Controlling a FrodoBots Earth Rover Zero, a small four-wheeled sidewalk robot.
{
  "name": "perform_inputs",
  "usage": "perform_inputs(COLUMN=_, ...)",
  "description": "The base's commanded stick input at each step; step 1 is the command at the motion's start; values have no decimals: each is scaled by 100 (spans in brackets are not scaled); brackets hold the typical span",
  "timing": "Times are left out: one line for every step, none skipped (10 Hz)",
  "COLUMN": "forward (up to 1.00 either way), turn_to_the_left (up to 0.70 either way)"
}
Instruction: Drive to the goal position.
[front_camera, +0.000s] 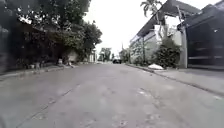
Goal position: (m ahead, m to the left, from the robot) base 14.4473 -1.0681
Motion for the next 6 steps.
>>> perform_inputs(forward=100, turn_to_the_left=1)
perform_inputs(forward=100, turn_to_the_left=2)
perform_inputs(forward=100, turn_to_the_left=1)
perform_inputs(forward=100, turn_to_the_left=0)
perform_inputs(forward=100, turn_to_the_left=-1)
perform_inputs(forward=100, turn_to_the_left=-27)
